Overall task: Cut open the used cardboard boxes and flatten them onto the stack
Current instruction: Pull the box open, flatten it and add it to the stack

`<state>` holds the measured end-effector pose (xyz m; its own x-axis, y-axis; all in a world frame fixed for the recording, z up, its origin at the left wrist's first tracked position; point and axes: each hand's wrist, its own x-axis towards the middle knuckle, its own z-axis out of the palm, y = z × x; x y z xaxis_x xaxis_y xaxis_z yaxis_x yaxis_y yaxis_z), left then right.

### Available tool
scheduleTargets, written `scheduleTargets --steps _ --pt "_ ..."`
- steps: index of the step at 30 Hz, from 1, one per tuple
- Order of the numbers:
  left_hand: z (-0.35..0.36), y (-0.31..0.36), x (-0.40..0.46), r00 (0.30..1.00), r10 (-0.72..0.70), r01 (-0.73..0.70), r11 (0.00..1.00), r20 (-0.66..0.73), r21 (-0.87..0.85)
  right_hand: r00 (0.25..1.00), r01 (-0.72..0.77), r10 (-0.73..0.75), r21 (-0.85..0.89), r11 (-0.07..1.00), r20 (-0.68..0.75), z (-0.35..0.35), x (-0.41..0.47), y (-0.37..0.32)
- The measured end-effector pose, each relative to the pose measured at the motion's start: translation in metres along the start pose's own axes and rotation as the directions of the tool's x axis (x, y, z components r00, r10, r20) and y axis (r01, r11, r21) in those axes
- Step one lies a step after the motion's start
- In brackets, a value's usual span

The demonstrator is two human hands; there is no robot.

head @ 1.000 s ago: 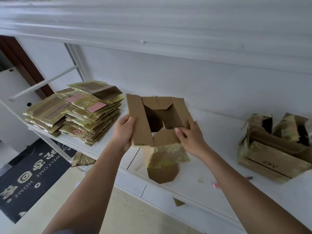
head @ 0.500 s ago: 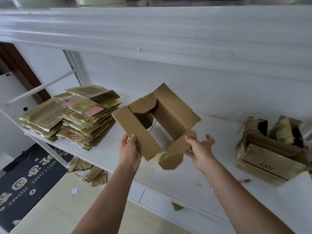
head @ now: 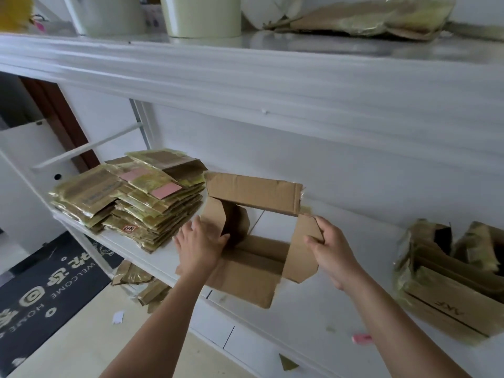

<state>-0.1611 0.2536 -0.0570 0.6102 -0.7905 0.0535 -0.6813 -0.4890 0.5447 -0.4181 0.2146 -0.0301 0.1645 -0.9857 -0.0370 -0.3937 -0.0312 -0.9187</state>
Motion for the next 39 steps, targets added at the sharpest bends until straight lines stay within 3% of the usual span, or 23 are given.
scheduleTargets --steps 6,10,12,14,15,17,21,23,25,26,27,29,30,31,33,36,39 --pt "0.003 0.011 0.001 1.000 0.015 -0.015 0.992 0.003 -0.123 0.995 0.086 -0.083 -0.063 0.994 0.048 -0.012 -0.005 0.003" --pt "0.000 0.009 0.004 0.998 0.063 -0.060 0.899 -0.006 -0.435 0.995 0.096 -0.098 -0.146 0.985 -0.011 -0.032 -0.001 0.005" --pt "-0.006 0.004 0.007 0.991 0.019 0.077 0.723 0.131 -0.687 0.993 0.114 -0.116 -0.270 0.956 0.006 -0.045 0.002 0.006" --pt "-0.010 -0.002 0.009 0.934 0.016 0.318 0.412 0.356 -0.854 0.993 0.120 -0.108 -0.405 0.906 0.054 -0.055 0.006 0.008" --pt "-0.013 -0.007 0.009 0.893 0.015 0.427 0.292 0.450 -0.856 0.993 0.117 -0.088 -0.449 0.886 0.084 -0.056 0.008 0.009" --pt "-0.014 -0.024 0.007 0.810 -0.044 0.580 0.215 0.585 -0.786 0.986 0.088 -0.004 -0.506 0.858 0.165 -0.055 0.008 0.014" --pt "-0.007 -0.076 0.001 0.641 -0.178 0.755 0.321 0.747 -0.571 0.908 0.076 0.183 -0.578 0.813 0.378 -0.035 -0.002 0.039" --pt "-0.004 -0.089 0.000 0.628 -0.236 0.735 0.492 0.741 -0.466 0.863 0.059 0.264 -0.605 0.794 0.431 -0.021 -0.008 0.055" --pt "0.003 -0.089 0.000 0.793 -0.179 0.471 0.786 0.582 -0.400 0.834 0.005 0.340 -0.622 0.783 0.435 -0.008 -0.013 0.067" --pt "0.007 -0.086 -0.001 0.865 -0.054 0.268 0.891 0.500 -0.366 0.817 -0.031 0.383 -0.629 0.776 0.432 -0.003 -0.016 0.071" --pt "0.012 -0.083 -0.003 0.877 0.096 0.050 0.956 0.470 -0.289 0.796 -0.066 0.424 -0.635 0.770 0.432 0.002 -0.018 0.074" --pt "0.030 -0.075 -0.010 0.742 0.282 -0.352 0.936 0.608 -0.005 0.762 -0.111 0.480 -0.642 0.758 0.435 0.012 -0.018 0.078" --pt "0.041 -0.072 -0.016 0.655 0.261 -0.463 0.880 0.709 0.103 0.756 -0.124 0.494 -0.646 0.753 0.430 0.018 -0.018 0.079" --pt "0.053 -0.070 -0.021 0.610 0.192 -0.466 0.871 0.768 0.153 0.763 -0.129 0.496 -0.655 0.745 0.414 0.024 -0.016 0.080" --pt "0.069 -0.071 -0.028 0.628 0.120 -0.375 0.912 0.769 0.164 0.834 -0.082 0.434 -0.701 0.708 0.340 0.036 -0.011 0.083" --pt "0.075 -0.072 -0.028 0.700 0.130 -0.370 0.907 0.702 0.201 0.936 -0.020 0.261 -0.704 0.710 0.236 0.055 -0.005 0.092" --pt "0.077 -0.075 -0.031 0.733 0.121 -0.351 0.910 0.670 0.220 0.895 -0.001 0.331 -0.741 0.672 0.299 0.081 -0.003 0.104"
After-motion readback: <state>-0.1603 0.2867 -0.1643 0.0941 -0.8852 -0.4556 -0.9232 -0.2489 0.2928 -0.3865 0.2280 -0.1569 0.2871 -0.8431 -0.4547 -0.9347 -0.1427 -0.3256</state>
